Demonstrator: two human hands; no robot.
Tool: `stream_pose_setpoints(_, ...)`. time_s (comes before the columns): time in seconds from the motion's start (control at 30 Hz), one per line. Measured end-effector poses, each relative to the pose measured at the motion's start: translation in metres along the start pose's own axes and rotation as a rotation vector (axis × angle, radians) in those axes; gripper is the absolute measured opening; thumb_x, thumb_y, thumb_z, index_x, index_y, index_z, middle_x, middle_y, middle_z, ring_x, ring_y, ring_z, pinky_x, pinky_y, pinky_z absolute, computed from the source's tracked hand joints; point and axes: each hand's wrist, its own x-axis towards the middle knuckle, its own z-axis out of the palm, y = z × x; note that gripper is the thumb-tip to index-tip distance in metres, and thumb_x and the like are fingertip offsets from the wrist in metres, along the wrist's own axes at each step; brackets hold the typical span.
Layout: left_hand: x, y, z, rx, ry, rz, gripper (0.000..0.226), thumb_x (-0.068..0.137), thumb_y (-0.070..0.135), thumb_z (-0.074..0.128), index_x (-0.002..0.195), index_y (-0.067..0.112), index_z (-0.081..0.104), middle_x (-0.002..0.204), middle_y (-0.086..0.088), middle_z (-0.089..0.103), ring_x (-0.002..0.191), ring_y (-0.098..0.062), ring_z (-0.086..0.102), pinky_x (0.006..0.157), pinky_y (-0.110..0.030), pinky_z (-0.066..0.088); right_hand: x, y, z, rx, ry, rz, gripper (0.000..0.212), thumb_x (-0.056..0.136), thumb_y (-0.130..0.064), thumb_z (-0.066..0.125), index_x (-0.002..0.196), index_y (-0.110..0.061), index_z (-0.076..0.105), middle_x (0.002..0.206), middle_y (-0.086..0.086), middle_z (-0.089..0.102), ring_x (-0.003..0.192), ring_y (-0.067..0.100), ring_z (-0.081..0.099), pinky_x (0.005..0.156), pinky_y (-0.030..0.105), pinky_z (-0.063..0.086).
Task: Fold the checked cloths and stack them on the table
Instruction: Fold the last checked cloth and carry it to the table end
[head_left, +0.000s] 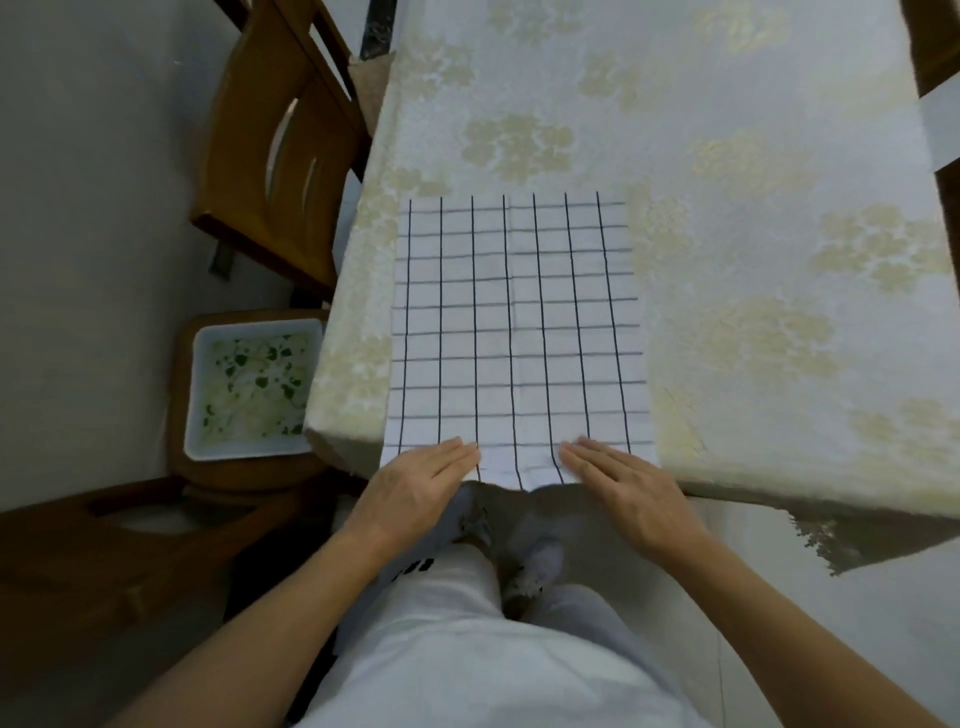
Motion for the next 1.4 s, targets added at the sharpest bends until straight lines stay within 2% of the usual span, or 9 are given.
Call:
stream_pose_setpoints(0.1,-0.022,0.021,-0.012,-0.024,0.031,-0.057,0.04,0.081,-0.002,0.06,0.119,0.003,0.071,0.118,-0.01,0.072,0.106,-0.025,0.071,0.079,-0.038,0.062,-0.01,-0.016,-0.02,0.032,0.0,-0.075,0.043,0.093,-0.015,0.045,0.132,-0.012,0.065,0.132,0.004,0.066,0.123,0.02,0.061,0.088,0.029,0.054)
stream_pose_setpoints(0.23,-0.018,0.034,-0.036,0.022,0.07,-0.133,0.037,0.085,0.006,0.052,0.116,0.002,0.072,0.104,-0.008,0.075,0.084,-0.025,0.073,0.066,-0.033,0.06,-0.001,-0.02,-0.047,-0.007,0.052,-0.01,0.045,0.096,-0.021,0.04,0.134,-0.012,0.063,0.136,0.003,0.062,0.13,0.015,0.049,0.091,0.026,0.044)
stream_pose_setpoints(0.4,0.042,0.002,-0.062,0.157,0.114,-0.202,0.032,0.091,0.012,0.053,0.119,0.004,0.068,0.115,-0.011,0.072,0.102,-0.027,0.07,0.088,-0.044,0.057,0.067,0.009,-0.071,-0.108,0.041,0.043,0.041,0.103,-0.025,0.044,0.14,-0.012,0.056,0.141,0.007,0.058,0.137,0.025,0.048,0.105,0.038,0.043)
stream_pose_setpoints(0.5,0.085,-0.035,-0.072,0.238,0.115,-0.26,0.029,0.095,0.014,0.057,0.121,0.007,0.067,0.119,-0.011,0.071,0.11,-0.027,0.068,0.097,-0.046,0.053,0.116,0.033,-0.084,-0.148,-0.012,0.13,0.044,0.106,-0.03,0.034,0.146,-0.017,0.05,0.147,0.005,0.053,0.141,0.025,0.044,0.112,0.044,0.041)
stream_pose_setpoints(0.63,0.138,-0.085,-0.071,0.265,0.077,-0.325,0.035,0.083,0.008,0.077,0.117,0.007,0.07,0.116,-0.011,0.072,0.107,-0.027,0.07,0.096,-0.045,0.053,0.181,0.063,-0.09,-0.125,-0.08,0.222,0.042,0.11,-0.031,0.031,0.146,-0.021,0.049,0.151,0.0,0.05,0.144,0.023,0.039,0.117,0.046,0.034)
stream_pose_setpoints(1.0,0.212,-0.181,-0.029,0.186,-0.068,-0.366,0.031,0.08,0.011,0.079,0.111,0.009,0.074,0.118,-0.013,0.072,0.106,-0.033,0.07,0.089,-0.047,0.055,0.284,0.13,-0.054,-0.038,-0.353,0.295,0.049,0.108,-0.04,0.023,0.154,-0.03,0.034,0.161,-0.005,0.033,0.151,0.02,0.024,0.12,0.041,0.024)
stream_pose_setpoints(1.13,0.213,-0.187,-0.029,0.168,-0.058,-0.436,0.048,0.098,0.034,0.035,0.129,0.012,0.064,0.136,-0.011,0.061,0.126,-0.029,0.058,0.107,-0.049,0.043,0.291,0.134,-0.044,-0.098,-0.356,0.371,0.054,0.107,-0.043,0.025,0.158,-0.026,0.022,0.165,-0.001,0.025,0.153,0.021,0.017,0.123,0.046,0.017)
stream_pose_setpoints(1.27,0.198,-0.157,-0.036,0.071,-0.052,-0.463,0.057,0.098,0.042,0.034,0.146,0.015,0.047,0.157,-0.011,0.038,0.145,-0.026,0.034,0.121,-0.049,0.023,0.271,0.116,-0.04,-0.116,-0.257,0.404,0.055,0.107,-0.044,0.024,0.157,-0.021,0.026,0.164,0.004,0.026,0.153,0.023,0.017,0.124,0.048,0.016)
stream_pose_setpoints(1.4,0.172,-0.103,-0.022,0.058,-0.136,-0.398,0.065,0.098,0.052,0.036,0.156,0.022,0.031,0.166,-0.005,0.016,0.154,-0.021,0.012,0.122,-0.05,0.013,0.229,0.081,-0.024,-0.079,-0.169,0.375,0.06,0.105,-0.05,0.026,0.156,-0.017,0.032,0.163,0.009,0.028,0.153,0.026,0.019,0.122,0.052,0.022)
